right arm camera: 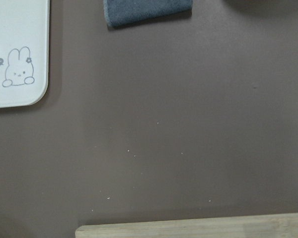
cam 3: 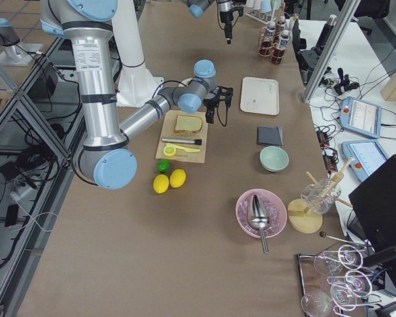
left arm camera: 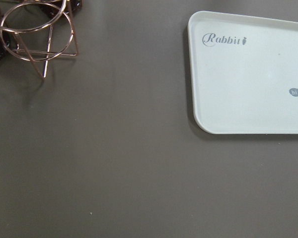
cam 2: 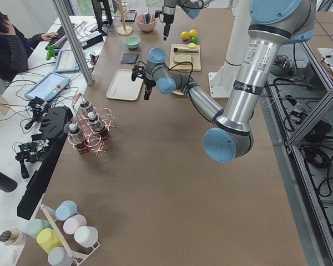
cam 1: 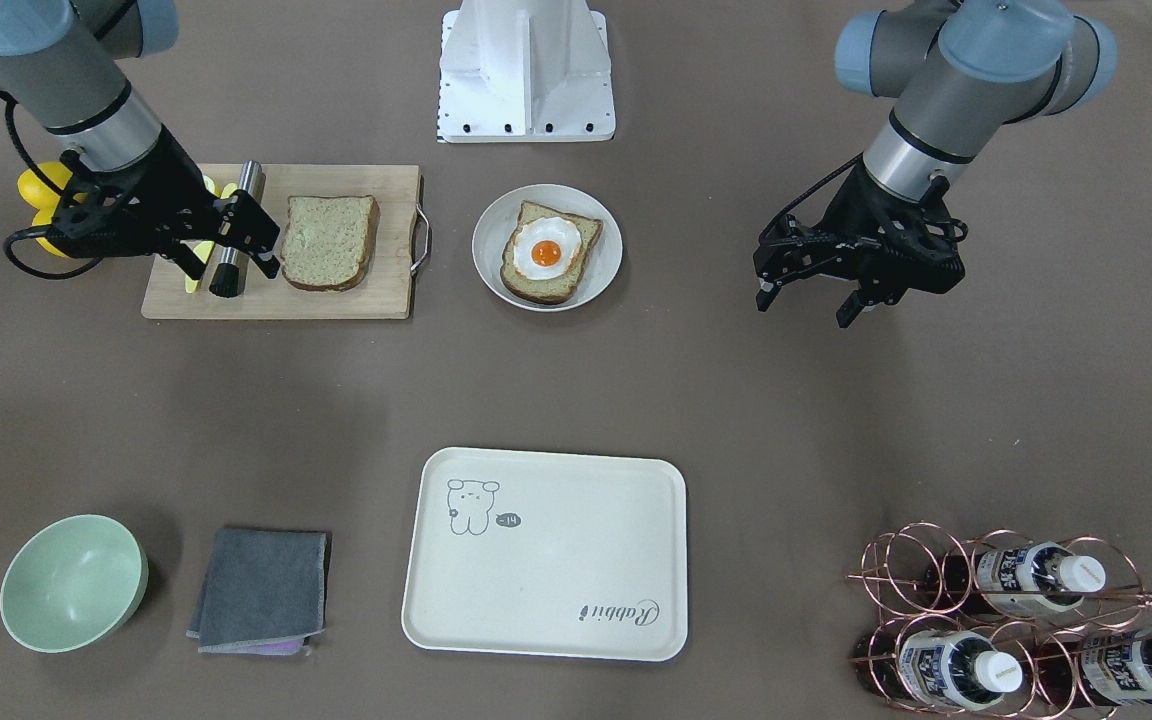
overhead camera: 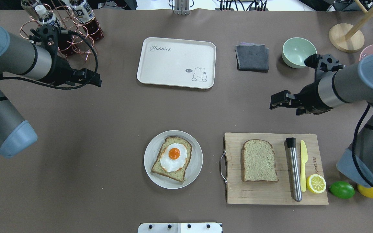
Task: Make sandwich and place on tray
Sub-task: 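Move the right gripper toward the board's bread slice while the left arm moves in, then lower the right gripper and grasp the bread slice on the board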
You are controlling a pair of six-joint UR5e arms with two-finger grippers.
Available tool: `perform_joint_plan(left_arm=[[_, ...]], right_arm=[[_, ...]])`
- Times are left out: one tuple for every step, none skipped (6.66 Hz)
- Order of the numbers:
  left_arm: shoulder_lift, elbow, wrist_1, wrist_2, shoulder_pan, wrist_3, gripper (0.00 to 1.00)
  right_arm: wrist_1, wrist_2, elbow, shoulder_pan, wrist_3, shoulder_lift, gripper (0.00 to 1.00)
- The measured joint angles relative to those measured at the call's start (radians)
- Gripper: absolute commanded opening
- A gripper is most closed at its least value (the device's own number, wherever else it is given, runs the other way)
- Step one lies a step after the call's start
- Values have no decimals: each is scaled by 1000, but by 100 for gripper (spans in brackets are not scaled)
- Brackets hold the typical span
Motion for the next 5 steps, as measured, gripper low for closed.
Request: perform_joint_plan(left_arm=[[-3, -5, 2, 1, 2, -1, 97], [-7, -6, 2, 2, 2, -1, 97], [-11, -6, 3, 2, 2, -1, 97], [-12, -9, 3, 1, 1, 0, 97], [-12, -13, 3, 1, 1, 0, 97]], right_arm=[[35, -51, 1, -57, 70, -18, 97], [106, -89, 2, -98, 107, -60, 96], [161, -113, 1, -123, 119, -96, 90], [184, -138, -3, -146, 123, -114, 87], [192, -156, -8, -165, 124, -125, 83]])
